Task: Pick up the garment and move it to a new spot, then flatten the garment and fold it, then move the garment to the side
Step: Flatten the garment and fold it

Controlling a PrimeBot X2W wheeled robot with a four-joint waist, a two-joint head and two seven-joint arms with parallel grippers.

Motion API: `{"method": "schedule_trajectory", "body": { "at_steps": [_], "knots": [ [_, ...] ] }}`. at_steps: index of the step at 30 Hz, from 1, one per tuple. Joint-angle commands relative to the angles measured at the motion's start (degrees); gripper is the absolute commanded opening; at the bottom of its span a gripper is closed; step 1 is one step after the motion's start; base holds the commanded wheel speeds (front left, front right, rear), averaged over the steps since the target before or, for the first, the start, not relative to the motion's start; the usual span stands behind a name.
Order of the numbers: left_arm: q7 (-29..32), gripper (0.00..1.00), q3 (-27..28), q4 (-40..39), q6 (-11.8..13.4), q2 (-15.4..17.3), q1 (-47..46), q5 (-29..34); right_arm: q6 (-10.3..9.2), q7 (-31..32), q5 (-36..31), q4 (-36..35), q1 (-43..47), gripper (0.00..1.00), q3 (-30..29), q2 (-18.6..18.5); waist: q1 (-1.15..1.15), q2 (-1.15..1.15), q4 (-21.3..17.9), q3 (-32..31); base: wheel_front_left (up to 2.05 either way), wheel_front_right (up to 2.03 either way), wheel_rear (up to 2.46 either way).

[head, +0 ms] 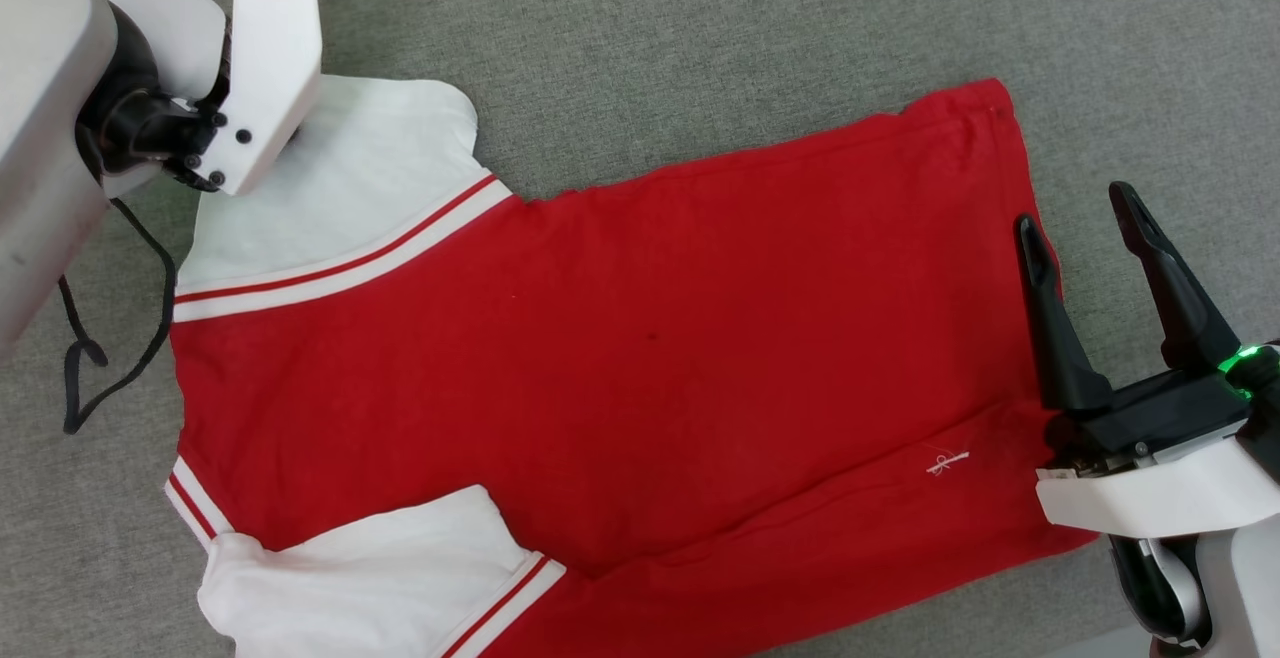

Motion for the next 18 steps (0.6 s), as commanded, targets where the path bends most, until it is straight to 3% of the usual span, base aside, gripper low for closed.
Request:
{"method": "schedule_trajectory", "body": {
  "at_steps": [1,7,14,18],
  "knots": [
    [0.4,0.0,-1.9,1.1,0.0,0.0,3.0,0.0,-0.07,-0.1,0.2,0.3,-0.5,1.0,0.0,0.0,0.0,0.0,0.1,0.0,0.0,0.0,0.0],
    [-2.4,0.0,-1.3,0.0,-0.3,0.8,2.7,-0.8,-0.06,-0.1,0.1,0.9,-2.1,1.0,-1.2,-1.7,0.0,0.0,1.0,-2.5,0.0,0.0,0.0],
    [-8.1,0.0,-1.8,-3.5,-0.4,-0.1,3.7,-0.8,-0.07,0.3,-1.7,1.5,-6.7,1.0,-4.6,-8.1,0.0,0.0,3.6,-7.6,0.0,0.0,0.0],
    [-10.2,0.0,-2.8,-6.2,-0.5,-0.6,4.7,-1.3,-0.07,10.4,-0.7,3.0,-10.2,1.0,-3.6,-13.9,0.0,0.0,5.5,-9.7,0.0,0.0,0.0]
  ]
}}
